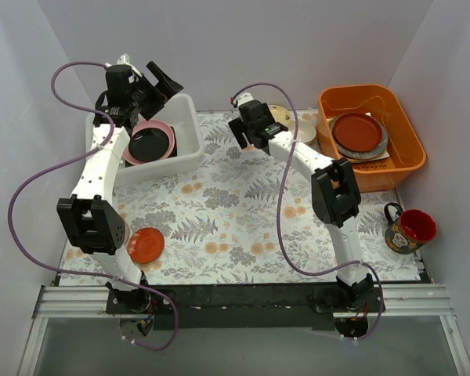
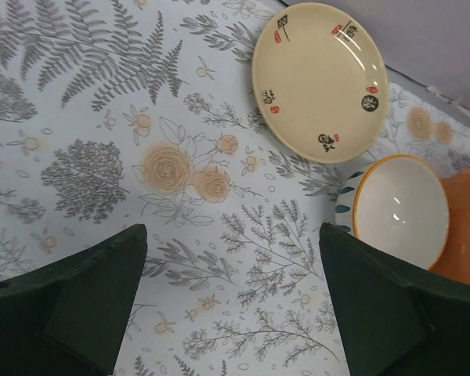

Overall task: Place the plates into the plastic bin on the countertop
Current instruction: Move the plate to the center of the board.

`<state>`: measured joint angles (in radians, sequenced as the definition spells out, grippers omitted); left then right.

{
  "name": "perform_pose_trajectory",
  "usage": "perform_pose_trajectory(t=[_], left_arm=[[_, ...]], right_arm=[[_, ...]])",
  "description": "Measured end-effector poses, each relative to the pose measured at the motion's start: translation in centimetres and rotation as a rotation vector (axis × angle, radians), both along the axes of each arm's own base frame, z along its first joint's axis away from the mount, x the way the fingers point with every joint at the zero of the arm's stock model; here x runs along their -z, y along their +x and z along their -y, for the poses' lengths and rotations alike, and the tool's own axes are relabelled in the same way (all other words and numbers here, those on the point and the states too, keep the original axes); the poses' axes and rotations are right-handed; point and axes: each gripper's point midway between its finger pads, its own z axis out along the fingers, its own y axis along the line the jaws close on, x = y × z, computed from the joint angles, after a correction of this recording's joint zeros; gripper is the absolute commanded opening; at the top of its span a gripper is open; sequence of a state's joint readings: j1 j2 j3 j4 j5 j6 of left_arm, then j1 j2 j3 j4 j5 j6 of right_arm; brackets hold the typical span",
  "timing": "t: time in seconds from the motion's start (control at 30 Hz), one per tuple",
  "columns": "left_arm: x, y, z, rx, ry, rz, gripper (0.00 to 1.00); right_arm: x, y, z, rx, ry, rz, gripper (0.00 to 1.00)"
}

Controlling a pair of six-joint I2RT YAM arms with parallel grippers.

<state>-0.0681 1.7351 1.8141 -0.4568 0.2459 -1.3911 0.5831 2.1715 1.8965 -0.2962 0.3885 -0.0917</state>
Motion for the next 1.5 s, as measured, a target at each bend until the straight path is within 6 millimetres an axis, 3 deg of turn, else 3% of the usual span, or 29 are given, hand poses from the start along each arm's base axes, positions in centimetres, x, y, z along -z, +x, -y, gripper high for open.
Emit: perform_pose_trajectory(t=[0.17,0.3,0.5,0.87,1.07,1.27,1.5], left_arm=[[2.7,-1.2,-0.4,-0.001,0.028,-0.065,0.98],[3.7,-1.8,-0.7,-0.006,0.038,-0.087,0.98],[4.7,-2.5,-0.9,-0.006,0.042,-0.113,0.98],[6.8,-3.0,-1.6,-0.011,0.058,-0.158,0.98],[7.0,-3.0,-1.9,-0.018,0.06,-0.162,0.98],[7.0,-3.0,-2.2,-0.023,0.06,-0.163,0.98],[7.3,-3.1,-2.5,-0.027,0.062,-0.174,0.98]], right_arm=[[3.1,1.0,0.5,0.019,-0.26,0.052,0.98],[5.6,1.9,1.9,0.025,-0.436,0.065,0.98],[6.6,4.0,2.8,0.005,-0.576,0.124,0.98],[7.2,6.7,2.0,-0.048,-0.521,0.175,0.96],[9.0,8.2,3.6,-0.033,-0.501,0.157,0.88],[9.1,9.8,4.9,0.002,-0.46,0.173,0.84],[9.8,10.9,5.1,0.003,-0.426,0.182,0.59]])
